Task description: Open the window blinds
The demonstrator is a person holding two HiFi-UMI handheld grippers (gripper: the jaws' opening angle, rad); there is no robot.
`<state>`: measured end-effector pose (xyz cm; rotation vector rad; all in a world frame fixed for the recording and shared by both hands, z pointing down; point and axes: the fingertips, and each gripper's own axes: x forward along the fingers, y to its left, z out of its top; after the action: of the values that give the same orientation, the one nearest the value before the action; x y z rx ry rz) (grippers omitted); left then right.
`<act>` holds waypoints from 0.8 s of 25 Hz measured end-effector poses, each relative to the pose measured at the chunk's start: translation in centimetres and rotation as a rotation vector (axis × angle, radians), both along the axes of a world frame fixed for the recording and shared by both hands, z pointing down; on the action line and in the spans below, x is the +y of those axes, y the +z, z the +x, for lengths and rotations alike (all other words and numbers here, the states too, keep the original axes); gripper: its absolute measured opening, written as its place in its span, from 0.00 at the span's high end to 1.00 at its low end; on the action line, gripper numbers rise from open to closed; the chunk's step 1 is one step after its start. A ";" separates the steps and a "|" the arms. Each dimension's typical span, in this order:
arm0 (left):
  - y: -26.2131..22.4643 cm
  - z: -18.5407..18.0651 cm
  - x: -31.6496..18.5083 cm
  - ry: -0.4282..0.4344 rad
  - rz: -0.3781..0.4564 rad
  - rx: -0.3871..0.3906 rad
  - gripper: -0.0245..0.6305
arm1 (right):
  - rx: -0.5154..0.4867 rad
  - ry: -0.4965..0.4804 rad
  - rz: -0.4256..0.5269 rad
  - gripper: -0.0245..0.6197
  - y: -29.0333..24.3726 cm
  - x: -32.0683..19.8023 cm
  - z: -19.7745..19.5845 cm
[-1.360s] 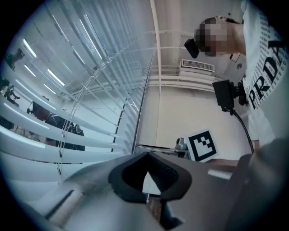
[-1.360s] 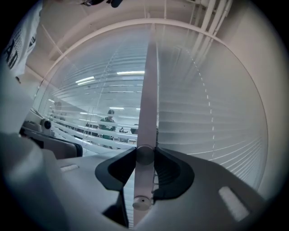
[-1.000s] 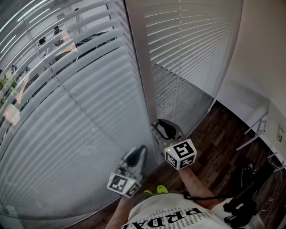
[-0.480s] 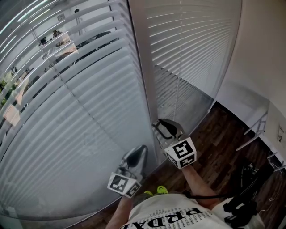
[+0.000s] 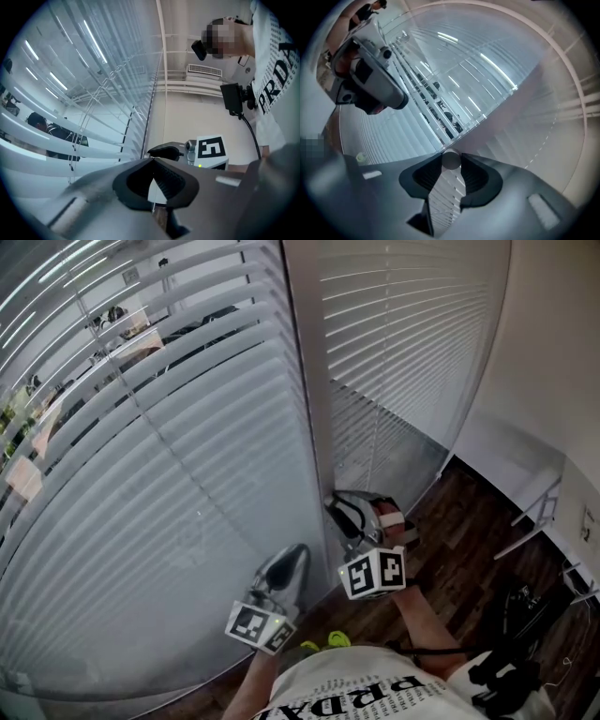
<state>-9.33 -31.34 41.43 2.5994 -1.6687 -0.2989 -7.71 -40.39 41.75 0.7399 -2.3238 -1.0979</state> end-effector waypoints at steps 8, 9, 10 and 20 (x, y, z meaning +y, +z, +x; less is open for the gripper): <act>0.5 -0.6 -0.1 -0.002 0.001 0.012 0.98 | 0.082 -0.011 0.152 0.77 0.5 0.2 -0.3; 0.4 -0.6 -0.2 -0.001 0.000 0.012 0.98 | 0.074 -0.012 0.147 0.77 0.4 0.2 -0.3; 0.3 -0.5 -0.2 0.000 -0.001 0.012 0.98 | 0.065 -0.013 0.141 0.77 0.2 0.2 -0.3; 0.4 0.2 -0.4 0.011 0.005 0.017 0.97 | -0.056 -0.002 0.032 0.77 0.2 0.4 0.1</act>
<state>-9.17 -31.77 41.88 2.6012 -1.6507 -0.3237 -7.59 -39.97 41.96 0.7897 -2.3589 -1.1322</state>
